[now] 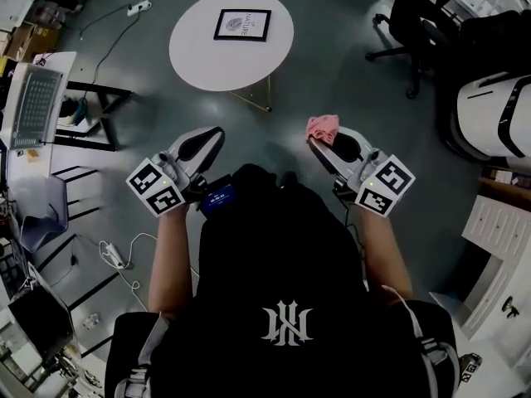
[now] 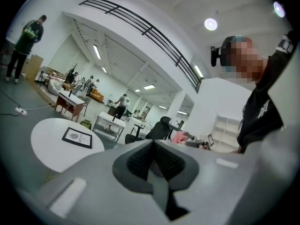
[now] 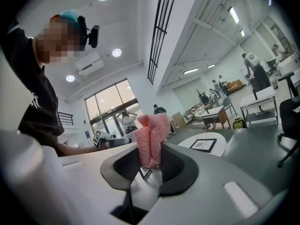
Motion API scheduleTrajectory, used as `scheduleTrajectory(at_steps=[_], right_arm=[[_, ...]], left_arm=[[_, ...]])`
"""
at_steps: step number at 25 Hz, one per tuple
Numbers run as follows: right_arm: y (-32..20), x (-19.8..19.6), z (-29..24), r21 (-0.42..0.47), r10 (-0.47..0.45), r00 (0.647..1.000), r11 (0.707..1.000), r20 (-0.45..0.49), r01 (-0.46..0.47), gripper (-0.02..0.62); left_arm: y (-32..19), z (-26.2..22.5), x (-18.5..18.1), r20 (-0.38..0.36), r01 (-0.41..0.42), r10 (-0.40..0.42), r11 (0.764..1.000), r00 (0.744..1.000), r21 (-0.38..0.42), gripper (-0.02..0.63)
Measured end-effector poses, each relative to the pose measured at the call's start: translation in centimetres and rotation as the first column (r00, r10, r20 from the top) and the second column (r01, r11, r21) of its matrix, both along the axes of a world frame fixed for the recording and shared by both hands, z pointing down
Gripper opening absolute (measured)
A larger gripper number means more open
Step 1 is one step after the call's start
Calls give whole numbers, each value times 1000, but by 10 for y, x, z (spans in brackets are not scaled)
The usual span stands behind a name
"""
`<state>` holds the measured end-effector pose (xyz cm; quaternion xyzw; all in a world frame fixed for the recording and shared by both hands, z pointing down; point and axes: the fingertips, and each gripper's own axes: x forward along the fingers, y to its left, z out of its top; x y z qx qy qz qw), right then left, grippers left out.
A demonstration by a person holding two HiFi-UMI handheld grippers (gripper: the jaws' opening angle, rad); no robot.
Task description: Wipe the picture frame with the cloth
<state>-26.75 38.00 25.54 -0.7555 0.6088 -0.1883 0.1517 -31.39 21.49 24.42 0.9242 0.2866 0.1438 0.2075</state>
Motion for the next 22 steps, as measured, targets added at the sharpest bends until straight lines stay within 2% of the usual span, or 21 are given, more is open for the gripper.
scheduleTrajectory(at_steps=[6,9,11,14,15,19,22], right_arm=[[-17,47,20,-27,-88,995,996,39,89,83],[-47,72,24,-44,-134,990,990,32,136,83],[-68,91,23,-55,-165,986,985,27,167,83],[-90,132,20,-68,-195,980,978,25,197,83],[-96,147,19,-77,-203,979,976,23,204,83],[-132,208,13,-134,-222,975,967,-14,218,83],[-160,244,5,-138,-233,972,964,-35,226,83]], left_arm=[[-23,6,31,-6,110,-111,993,994,-37,3],[-51,17,50,9,155,-155,987,988,-43,3],[-72,23,66,11,192,-192,978,981,-85,3],[-102,15,102,-28,241,-252,948,967,-205,3],[-111,12,117,-38,251,-266,942,963,-222,3],[-154,10,177,-33,274,-287,938,957,-212,3],[-177,4,213,-40,279,-292,940,956,-199,3]])
